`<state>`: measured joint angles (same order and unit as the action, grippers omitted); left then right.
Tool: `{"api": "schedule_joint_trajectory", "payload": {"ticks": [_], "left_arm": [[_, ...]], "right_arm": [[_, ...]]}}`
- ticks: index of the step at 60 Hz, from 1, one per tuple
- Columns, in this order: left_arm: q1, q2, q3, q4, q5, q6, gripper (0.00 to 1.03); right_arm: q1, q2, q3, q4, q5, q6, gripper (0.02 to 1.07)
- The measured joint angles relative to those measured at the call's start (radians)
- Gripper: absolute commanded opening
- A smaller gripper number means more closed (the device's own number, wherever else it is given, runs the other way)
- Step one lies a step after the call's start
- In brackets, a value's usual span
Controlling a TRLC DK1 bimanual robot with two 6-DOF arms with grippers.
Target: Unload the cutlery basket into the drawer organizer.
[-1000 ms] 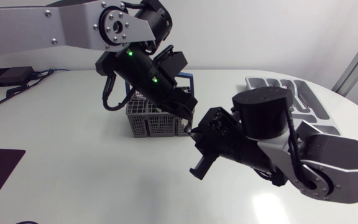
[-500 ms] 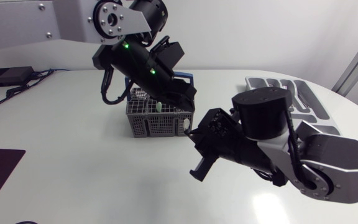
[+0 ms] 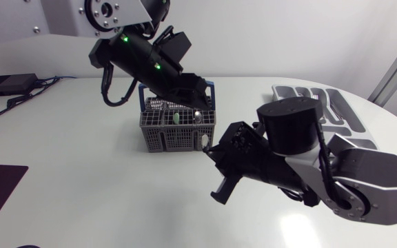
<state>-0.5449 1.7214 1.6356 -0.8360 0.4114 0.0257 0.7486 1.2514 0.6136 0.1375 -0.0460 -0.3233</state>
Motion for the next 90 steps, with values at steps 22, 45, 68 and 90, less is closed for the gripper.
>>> {"api": "schedule_joint_trajectory", "payload": {"ticks": [22,45,68,90], "left_arm": [[0.072,-0.042,0.000,0.000,0.000,0.002,0.62],[0.115,-0.081,-0.047,0.004,0.000,0.027,0.62],[0.126,-0.137,-0.102,0.005,0.000,0.031,0.62],[0.131,-0.206,-0.158,0.005,-0.055,0.039,0.62]], "right_arm": [[-0.041,0.001,0.000,-0.056,-0.056,-0.022,0.12],[-0.150,-0.013,0.000,-0.118,-0.125,-0.088,0.08],[-0.409,-0.036,0.000,-0.217,-0.277,-0.228,0.08],[-0.715,0.002,0.080,-0.412,-0.414,-0.485,0.08]]}}
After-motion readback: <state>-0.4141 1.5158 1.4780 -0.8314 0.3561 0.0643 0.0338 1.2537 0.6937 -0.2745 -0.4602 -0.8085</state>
